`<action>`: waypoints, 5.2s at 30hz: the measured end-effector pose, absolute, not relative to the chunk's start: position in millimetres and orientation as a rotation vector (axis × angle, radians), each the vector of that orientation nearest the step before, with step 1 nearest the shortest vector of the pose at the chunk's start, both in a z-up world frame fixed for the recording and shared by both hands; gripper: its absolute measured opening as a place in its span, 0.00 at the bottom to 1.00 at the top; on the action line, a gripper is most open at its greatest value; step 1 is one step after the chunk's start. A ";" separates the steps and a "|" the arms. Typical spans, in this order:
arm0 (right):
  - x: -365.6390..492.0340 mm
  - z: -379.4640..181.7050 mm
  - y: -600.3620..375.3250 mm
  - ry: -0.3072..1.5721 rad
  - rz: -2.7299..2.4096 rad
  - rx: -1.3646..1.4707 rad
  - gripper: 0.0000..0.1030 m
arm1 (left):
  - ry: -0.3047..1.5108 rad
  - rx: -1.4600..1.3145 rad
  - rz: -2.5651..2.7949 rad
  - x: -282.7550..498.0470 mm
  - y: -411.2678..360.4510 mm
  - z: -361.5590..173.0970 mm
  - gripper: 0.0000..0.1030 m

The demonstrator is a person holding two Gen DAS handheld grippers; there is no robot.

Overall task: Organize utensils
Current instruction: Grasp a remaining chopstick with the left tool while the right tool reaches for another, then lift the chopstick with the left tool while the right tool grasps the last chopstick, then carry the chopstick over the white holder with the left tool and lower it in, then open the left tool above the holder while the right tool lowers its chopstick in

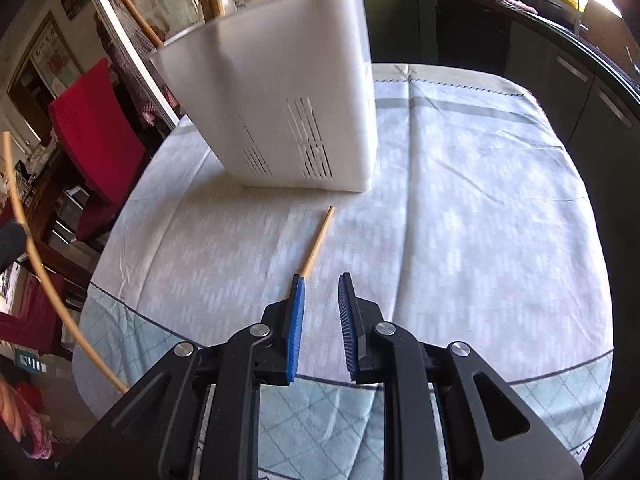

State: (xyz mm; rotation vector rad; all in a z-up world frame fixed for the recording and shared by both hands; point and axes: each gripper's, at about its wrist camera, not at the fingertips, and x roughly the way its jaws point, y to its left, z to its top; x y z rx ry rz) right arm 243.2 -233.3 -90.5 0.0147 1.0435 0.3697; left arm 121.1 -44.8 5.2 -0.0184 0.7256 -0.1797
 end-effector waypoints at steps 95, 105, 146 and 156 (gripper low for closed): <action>125.3 24.1 -308.5 0.642 0.456 0.192 0.07 | 0.485 0.022 -0.212 180.1 -75.5 158.1 0.05; 125.3 20.0 -316.4 0.644 0.451 0.203 0.07 | 0.415 0.024 -0.184 202.9 -85.5 178.9 0.05; 245.1 190.9 -263.9 0.303 0.330 0.152 0.07 | 0.389 -0.069 -0.131 65.4 -15.2 70.1 0.49; 305.2 103.8 -224.3 0.529 0.307 0.088 0.07 | 0.458 -0.163 -0.030 46.5 19.8 11.2 0.67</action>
